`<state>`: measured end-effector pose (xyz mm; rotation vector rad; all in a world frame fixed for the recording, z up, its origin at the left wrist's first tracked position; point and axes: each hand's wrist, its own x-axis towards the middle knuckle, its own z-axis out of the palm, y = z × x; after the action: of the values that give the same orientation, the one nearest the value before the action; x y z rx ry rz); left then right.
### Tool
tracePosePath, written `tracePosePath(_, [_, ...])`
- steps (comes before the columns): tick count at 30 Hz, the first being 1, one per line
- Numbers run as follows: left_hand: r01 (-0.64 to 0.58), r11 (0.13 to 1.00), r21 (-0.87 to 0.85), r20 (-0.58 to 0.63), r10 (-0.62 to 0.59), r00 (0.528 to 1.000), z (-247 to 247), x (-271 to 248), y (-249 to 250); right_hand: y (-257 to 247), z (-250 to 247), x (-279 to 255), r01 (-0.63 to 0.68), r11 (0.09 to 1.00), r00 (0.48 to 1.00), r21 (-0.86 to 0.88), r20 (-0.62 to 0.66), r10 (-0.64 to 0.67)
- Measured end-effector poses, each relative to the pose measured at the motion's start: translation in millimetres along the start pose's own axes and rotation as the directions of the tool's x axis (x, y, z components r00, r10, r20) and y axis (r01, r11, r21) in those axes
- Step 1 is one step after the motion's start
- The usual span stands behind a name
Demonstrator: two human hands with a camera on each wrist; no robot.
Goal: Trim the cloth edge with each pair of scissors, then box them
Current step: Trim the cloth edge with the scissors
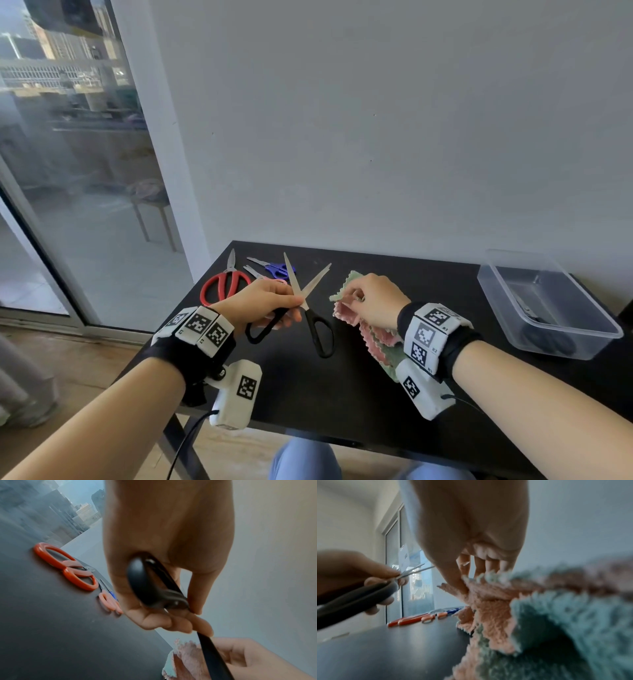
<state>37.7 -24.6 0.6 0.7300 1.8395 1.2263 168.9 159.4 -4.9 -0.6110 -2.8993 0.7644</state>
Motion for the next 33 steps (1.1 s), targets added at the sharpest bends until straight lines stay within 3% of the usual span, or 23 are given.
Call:
tracePosePath(7, [-0.046, 0.999, -0.009, 0.038, 0.046, 0.998, 18.2, 11.1, 14.3, 19.0, -12.5, -3.1, -0.017, 0.947, 0.988, 0.320, -0.140, 0.065])
tracePosePath(14, [-0.098, 0.995, -0.027, 0.039, 0.099, 0.994, 40.8, 21.5, 27.8, 31.3, -28.4, -14.1, -0.030, 0.780, 0.982, 0.625, -0.128, 0.141])
tracePosePath(25, [-0.152, 0.988, -0.010, 0.054, 0.152, 0.987, 70.6, 34.1, 49.1, 36.3, -44.2, -28.1, 0.019, 0.606, 0.994, 0.795, -0.082, 0.076])
tracePosePath(31, [-0.151, 0.988, 0.027, 0.033, 0.150, 0.988, 76.8, 37.8, 50.1, 35.3, -49.6, -34.8, -0.048, 0.417, 0.995, 0.907, 0.009, 0.095])
tracePosePath(33, [-0.146, 0.988, 0.040, 0.031, 0.145, 0.989, 78.5, 37.7, 49.3, 35.7, -48.7, -36.7, -0.057, 0.407, 0.996, 0.911, 0.021, 0.092])
